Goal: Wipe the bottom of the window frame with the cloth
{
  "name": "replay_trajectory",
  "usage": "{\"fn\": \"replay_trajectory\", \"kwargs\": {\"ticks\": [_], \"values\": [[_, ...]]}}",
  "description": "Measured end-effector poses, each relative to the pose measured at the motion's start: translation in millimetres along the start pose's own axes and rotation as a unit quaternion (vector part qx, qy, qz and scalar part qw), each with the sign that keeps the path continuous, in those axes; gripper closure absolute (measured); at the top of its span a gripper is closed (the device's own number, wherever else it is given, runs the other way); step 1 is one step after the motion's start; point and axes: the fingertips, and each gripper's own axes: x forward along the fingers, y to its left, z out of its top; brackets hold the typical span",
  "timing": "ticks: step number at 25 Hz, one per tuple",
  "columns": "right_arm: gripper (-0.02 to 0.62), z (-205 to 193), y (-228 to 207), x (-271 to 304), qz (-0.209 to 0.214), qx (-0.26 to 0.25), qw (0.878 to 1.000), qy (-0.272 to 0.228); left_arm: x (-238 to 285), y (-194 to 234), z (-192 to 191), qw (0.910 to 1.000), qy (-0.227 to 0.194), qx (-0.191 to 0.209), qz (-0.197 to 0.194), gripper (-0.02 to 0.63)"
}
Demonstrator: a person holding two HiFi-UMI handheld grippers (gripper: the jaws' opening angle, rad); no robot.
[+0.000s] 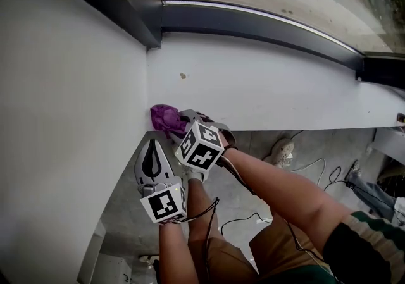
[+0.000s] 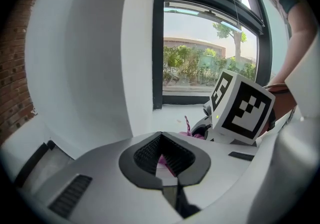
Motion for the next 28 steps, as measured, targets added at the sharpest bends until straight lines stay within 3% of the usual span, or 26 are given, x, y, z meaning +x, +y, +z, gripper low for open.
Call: {"fn": "replay_trajectory", "kwargs": {"ticks": [6,16,28], "values": [[0.451,16,-28,-1,-0.017,-0.002,1.0,-0.008,9,-6,9,1.0,-0.002,0.002,-0.006,0.603],[0.451,53,-114,-6,-0.076,0.014,0.997,-0.025,38,-14,29,0.9993,-0.013,0.014,-0.031,0.603],[0.451,63,-132,-8,-0.099,0.036,0.993,-0.045,66,-29,73,0.998,-0.038,0.02,-0.046,0.603]]}}
